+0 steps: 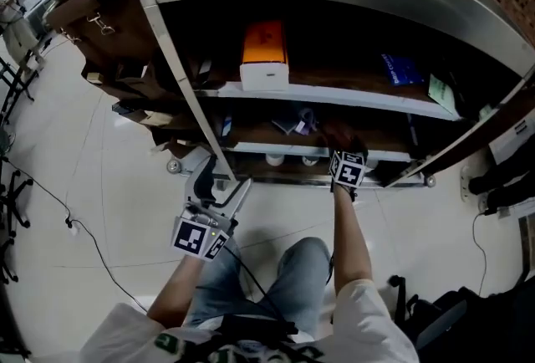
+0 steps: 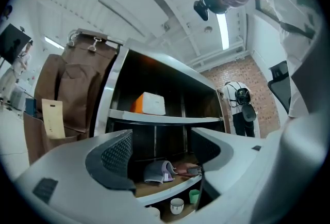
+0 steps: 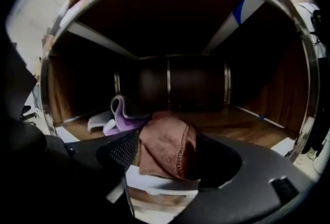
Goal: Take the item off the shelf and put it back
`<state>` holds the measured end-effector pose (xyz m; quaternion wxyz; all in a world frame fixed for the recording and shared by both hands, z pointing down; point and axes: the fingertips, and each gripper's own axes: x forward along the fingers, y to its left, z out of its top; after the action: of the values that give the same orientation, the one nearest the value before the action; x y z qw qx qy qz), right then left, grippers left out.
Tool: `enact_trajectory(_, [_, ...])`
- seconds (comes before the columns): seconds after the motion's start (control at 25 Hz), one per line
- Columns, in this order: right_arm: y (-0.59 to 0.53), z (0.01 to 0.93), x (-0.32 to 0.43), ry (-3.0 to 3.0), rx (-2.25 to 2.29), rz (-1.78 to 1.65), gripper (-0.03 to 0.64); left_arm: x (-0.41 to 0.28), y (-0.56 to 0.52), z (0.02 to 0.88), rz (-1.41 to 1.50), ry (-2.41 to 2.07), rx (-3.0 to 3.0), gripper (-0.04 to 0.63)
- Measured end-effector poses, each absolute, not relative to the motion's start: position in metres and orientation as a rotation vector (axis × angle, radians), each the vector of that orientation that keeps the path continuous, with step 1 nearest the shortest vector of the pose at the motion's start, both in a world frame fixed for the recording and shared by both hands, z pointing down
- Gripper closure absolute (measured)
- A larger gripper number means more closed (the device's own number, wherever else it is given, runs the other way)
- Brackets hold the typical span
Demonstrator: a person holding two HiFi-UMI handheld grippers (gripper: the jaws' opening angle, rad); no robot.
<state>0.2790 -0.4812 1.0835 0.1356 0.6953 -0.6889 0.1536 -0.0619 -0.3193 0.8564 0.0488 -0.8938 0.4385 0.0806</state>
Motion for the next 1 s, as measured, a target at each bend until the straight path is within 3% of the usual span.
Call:
enact_trajectory(0.08, [-0.489, 1.103, 0.286, -1.882, 1.946, 0.526, 0.265, -0.072, -0.321, 0.851, 0.249, 1.374, -2.718, 0.262])
enact_trajectory(0.12, [-0.489, 1.111, 0.287, -1.856, 1.916, 0.553, 0.307, -0.076, -0.320, 0.847, 0.246, 1.386, -2.716, 0.262])
enact_trajectory(0.2, [-0.484, 1.121, 0.288, -1.846, 1.873, 0.646, 0.476, -0.082, -0.318, 0.838, 0.241, 1.403, -2.721, 0.262])
enact_trajectory(0.52, [-0.383, 0.993, 0.249, -1.969, 1.884, 0.722, 0.495, -0.079, -0.307, 0.751, 0.256, 1.435, -2.861, 0.262])
enact_trajectory(1.0, [-0.229, 0.630, 0.157, -2.182, 1.967, 0.627, 0.495, -0.073, -0.235, 0.455, 0.136, 1.264, -2.848, 0.262])
